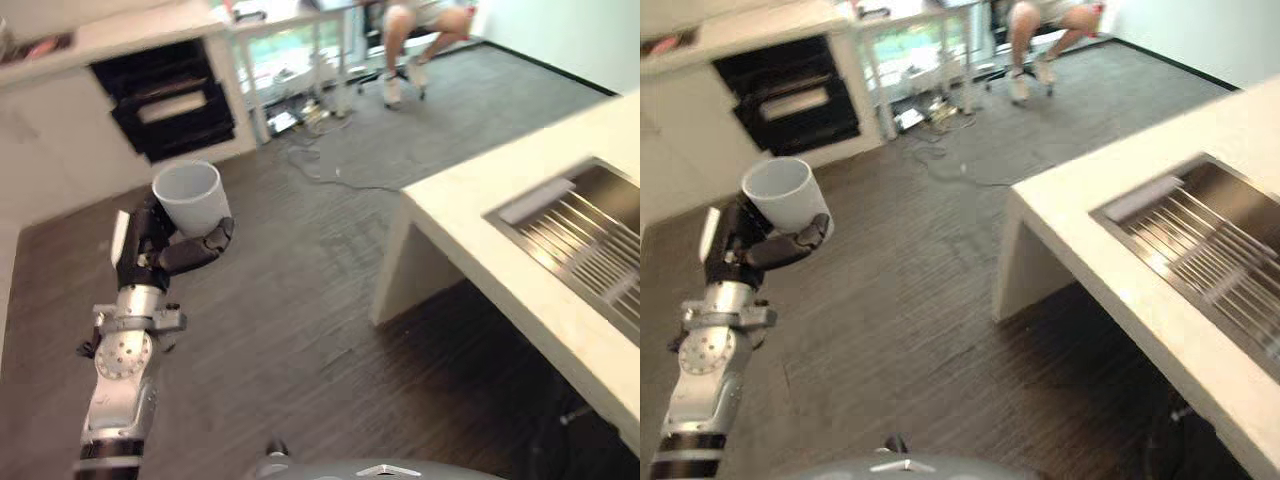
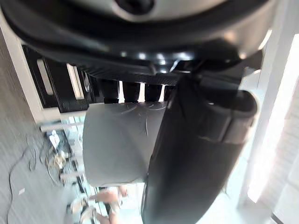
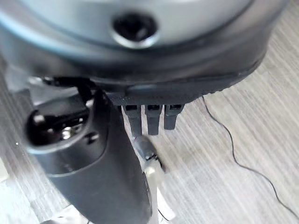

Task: Place the dishes in the dishwasher.

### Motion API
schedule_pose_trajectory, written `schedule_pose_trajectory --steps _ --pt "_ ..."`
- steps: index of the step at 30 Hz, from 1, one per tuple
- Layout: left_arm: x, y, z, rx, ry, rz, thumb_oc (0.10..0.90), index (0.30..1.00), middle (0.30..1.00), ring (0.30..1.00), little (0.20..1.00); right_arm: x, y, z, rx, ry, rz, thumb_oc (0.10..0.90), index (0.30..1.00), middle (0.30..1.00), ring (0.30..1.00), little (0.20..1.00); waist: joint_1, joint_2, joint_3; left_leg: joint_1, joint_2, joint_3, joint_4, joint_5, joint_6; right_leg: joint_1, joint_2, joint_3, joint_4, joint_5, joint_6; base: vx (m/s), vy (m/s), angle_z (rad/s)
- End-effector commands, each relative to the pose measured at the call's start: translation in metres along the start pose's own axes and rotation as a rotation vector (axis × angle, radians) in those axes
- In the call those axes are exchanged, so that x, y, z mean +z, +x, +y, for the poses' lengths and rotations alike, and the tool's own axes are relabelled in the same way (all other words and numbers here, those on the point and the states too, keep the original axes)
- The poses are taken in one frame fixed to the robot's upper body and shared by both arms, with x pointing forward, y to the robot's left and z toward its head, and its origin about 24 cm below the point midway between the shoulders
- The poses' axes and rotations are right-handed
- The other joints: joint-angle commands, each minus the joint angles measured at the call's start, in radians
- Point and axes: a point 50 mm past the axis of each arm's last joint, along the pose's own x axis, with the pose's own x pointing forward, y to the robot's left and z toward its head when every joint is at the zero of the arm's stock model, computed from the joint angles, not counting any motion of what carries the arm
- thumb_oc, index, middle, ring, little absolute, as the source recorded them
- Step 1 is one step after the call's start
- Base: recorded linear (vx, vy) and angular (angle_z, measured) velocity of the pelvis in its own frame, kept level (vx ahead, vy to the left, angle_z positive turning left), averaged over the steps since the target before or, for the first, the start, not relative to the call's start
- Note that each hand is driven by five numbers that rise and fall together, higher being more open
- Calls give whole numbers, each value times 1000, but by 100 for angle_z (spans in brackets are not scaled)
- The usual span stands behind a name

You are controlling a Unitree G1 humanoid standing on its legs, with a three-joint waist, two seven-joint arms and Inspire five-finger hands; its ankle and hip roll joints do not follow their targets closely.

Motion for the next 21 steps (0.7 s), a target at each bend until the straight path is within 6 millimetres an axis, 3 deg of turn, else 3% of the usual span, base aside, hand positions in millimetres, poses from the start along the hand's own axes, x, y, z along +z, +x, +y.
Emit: schedule_pose_trajectory --steps 1,3,4,5,6,7,9,11,12,15,18,21 --pt "58 3 6 -43 129 -289 400 300 300 300 300 22 3 1 4 -13 -57 800 900 900 900 900 56 50 -5 80 118 25 25 -71 -95 -45 -123 -36 80 -76 66 -13 517 79" --pt "59 3 5 -62 166 -294 400 300 300 300 300 22 3 6 16 -20 -66 800 900 900 900 900 66 30 5 60 58 -24 36 -117 -56 -29 -195 -44 189 -51 93 52 451 63" --pt "60 5 2 -73 186 -295 400 300 300 300 300 30 4 10 29 -14 -95 800 900 900 900 900 44 8 13 54 13 -59 37 -148 -31 -44 -250 12 276 -16 131 175 477 148" --pt "61 15 -12 -129 168 -310 400 300 300 300 300 54 5 13 38 20 -167 800 900 900 900 900 -14 -7 26 44 -30 -142 30 -153 -12 -124 -207 299 321 -39 126 144 320 178" --pt "62 17 -13 -130 167 -315 400 300 300 300 300 56 5 13 38 24 -170 800 900 900 900 900 -4 -7 25 40 -29 -134 30 -152 -12 -139 -209 311 327 -41 122 150 322 196" --pt "64 29 -40 -232 123 -340 400 300 300 300 300 68 5 20 58 91 -216 800 900 900 900 900 -50 -4 42 37 -67 -236 7 -125 11 -195 -56 616 325 -156 80 105 209 131" --pt "66 38 -67 -322 100 -356 400 300 300 300 300 79 4 33 100 75 -262 800 900 900 900 900 -66 -6 57 41 -106 -355 -37 -106 19 -236 64 757 304 -229 58 138 162 219" --pt "69 43 -87 -388 96 -370 400 300 300 300 300 94 2 40 121 49 -311 800 900 900 900 900 -64 -26 71 42 -135 -447 -49 -97 14 -231 103 781 239 -216 64 92 -14 278" --pt "69 43 -87 -388 96 -370 400 300 300 300 300 95 2 40 121 49 -311 800 900 900 900 900 -66 -25 71 41 -135 -449 -49 -97 14 -230 103 779 237 -215 64 78 -48 249" --pt "74 46 -105 -463 78 -390 400 300 300 300 300 100 0 42 132 10 -339 800 900 900 900 900 -36 -63 63 34 -152 -512 -53 -91 8 -150 96 684 163 -215 59 64 -136 211" --pt "70 43 -100 -451 74 -368 400 300 300 300 300 105 -1 43 132 -51 -350 800 900 900 900 900 -25 -73 36 33 -140 -491 -58 -88 -8 -97 106 639 71 -182 71 63 -120 85" --pt "65 38 -98 -446 54 -344 400 300 300 300 300 113 -2 46 135 -79 -368 800 900 900 900 900 -14 -76 16 38 -134 -470 -58 -89 -14 -75 119 653 14 -170 65 72 -49 -11"
